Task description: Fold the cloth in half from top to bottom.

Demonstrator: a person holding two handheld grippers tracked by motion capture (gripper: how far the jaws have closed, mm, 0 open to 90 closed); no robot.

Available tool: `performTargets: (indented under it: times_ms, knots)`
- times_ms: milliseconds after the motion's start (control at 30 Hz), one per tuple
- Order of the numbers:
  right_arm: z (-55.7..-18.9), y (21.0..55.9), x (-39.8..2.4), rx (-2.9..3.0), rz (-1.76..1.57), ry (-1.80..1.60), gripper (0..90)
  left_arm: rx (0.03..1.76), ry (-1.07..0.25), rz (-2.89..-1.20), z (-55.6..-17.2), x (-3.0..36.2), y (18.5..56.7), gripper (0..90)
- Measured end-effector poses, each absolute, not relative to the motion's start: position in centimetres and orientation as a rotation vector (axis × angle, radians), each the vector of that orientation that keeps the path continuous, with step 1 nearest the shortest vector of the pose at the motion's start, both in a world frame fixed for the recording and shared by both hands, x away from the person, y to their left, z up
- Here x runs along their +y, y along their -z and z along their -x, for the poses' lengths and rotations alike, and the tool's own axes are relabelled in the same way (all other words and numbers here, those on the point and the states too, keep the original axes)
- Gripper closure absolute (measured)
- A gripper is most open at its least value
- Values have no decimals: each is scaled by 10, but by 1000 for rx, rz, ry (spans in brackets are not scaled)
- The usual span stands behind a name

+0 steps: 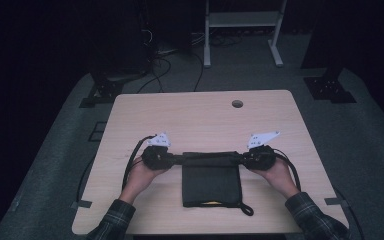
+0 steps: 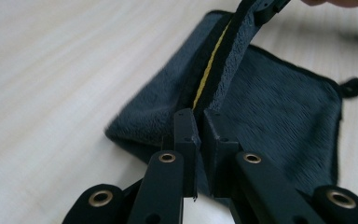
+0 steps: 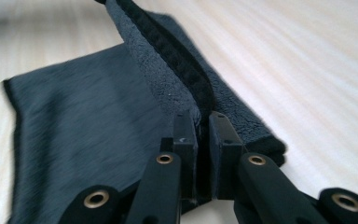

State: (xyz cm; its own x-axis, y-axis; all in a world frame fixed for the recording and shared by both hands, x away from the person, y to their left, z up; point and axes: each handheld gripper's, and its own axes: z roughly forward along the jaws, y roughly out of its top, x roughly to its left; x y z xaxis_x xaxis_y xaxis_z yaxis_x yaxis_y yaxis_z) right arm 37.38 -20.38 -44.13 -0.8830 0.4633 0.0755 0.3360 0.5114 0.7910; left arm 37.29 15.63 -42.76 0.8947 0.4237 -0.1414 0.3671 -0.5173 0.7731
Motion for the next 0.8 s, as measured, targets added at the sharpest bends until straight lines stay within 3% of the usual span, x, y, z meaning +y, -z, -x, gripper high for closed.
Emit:
performTargets:
  times_ms: [400, 800]
  knots:
    - [-334, 444, -205, 2661, -632, -1319, 820, 544, 10, -2208, -330, 157, 436, 846]
    - [-309, 456, -202, 2752, -599, -1277, 810, 557, 100, -2275, -314, 156, 452, 834]
